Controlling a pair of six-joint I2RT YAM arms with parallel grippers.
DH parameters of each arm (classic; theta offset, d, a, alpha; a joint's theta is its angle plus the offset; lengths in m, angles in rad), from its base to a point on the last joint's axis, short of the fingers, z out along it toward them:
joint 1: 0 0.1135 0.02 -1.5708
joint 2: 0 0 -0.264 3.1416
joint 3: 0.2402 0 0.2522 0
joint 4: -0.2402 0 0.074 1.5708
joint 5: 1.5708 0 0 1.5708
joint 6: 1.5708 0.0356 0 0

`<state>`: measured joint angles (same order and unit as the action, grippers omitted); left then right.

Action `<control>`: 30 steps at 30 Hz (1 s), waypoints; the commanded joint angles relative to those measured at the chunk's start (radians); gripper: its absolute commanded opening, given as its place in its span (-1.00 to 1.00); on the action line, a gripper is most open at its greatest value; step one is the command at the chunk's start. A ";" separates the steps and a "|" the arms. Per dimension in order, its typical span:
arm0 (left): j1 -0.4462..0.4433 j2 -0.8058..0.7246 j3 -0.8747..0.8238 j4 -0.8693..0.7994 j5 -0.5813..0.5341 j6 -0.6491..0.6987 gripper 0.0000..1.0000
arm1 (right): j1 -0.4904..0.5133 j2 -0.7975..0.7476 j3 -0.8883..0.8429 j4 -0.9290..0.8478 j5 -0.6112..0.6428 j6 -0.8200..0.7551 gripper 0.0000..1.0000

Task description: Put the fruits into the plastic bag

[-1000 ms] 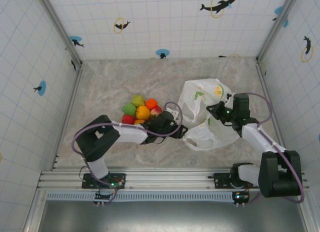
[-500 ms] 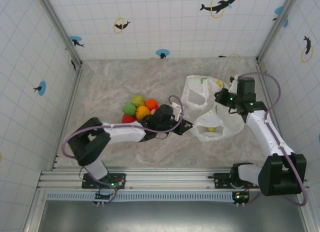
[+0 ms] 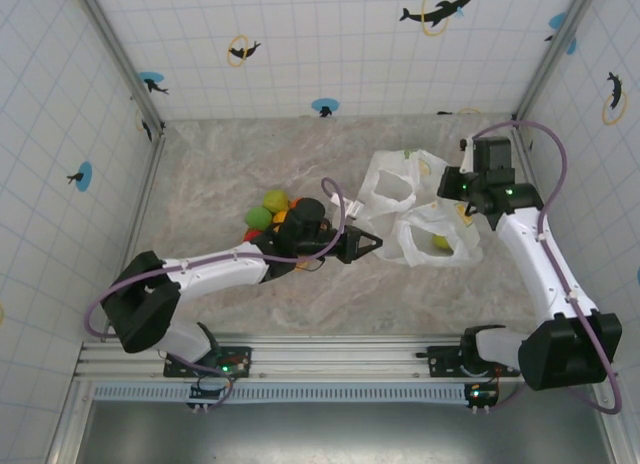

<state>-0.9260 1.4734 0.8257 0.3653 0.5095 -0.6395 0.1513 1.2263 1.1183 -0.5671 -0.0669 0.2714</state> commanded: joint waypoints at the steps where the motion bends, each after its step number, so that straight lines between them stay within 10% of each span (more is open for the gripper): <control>1: 0.014 -0.031 -0.032 -0.103 -0.089 0.061 -1.00 | 0.010 0.009 -0.024 0.033 -0.041 0.010 -1.00; 12: 0.085 -0.206 -0.107 -0.335 -0.214 0.218 0.29 | 0.030 -0.032 -0.240 0.338 -0.226 0.242 -1.00; 30: 0.291 -0.332 -0.069 -0.859 -0.490 0.282 0.66 | 0.042 -0.024 -0.268 0.394 -0.228 0.258 -1.00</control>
<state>-0.6415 1.1168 0.7235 -0.4191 0.0521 -0.3878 0.1902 1.2160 0.8661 -0.2100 -0.2863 0.5243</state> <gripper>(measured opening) 0.829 0.041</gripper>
